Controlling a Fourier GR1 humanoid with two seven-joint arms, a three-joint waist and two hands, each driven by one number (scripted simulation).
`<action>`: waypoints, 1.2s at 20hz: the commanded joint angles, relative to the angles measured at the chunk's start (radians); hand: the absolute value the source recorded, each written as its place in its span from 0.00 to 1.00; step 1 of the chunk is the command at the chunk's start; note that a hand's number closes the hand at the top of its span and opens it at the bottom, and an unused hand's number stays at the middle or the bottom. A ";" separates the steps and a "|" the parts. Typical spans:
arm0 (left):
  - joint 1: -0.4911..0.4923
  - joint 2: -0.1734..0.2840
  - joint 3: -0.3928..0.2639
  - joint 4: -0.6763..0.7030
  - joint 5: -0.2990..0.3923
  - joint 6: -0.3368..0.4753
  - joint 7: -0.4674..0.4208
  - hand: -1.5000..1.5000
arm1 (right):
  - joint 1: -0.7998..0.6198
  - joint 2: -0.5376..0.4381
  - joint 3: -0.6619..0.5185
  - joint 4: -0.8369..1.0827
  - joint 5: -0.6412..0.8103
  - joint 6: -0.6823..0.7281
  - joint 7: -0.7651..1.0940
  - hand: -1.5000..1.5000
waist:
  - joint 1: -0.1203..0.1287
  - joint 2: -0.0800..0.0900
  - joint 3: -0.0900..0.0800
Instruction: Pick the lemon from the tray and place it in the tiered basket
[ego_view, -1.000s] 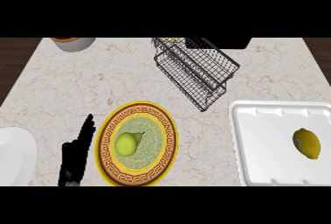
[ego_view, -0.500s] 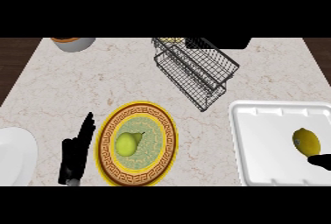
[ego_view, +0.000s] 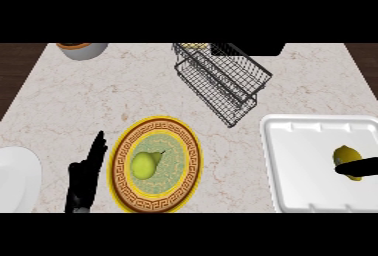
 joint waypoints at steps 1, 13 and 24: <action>0.001 -0.003 0.005 -0.023 -0.020 -0.006 0.029 0.50 | 0.000 -0.011 -0.030 -0.069 -0.016 0.120 0.121 0.00 | -0.007 -0.002 0.000; -0.028 -0.038 0.049 0.043 -0.024 -0.035 -0.002 0.50 | -0.072 0.043 -0.042 0.174 -0.027 0.212 0.050 0.00 | -0.006 -0.001 0.000; 0.025 -0.064 0.036 -0.075 -0.080 -0.023 0.061 0.50 | -0.090 0.127 -0.084 0.272 0.014 0.218 0.021 0.00 | -0.003 -0.001 0.000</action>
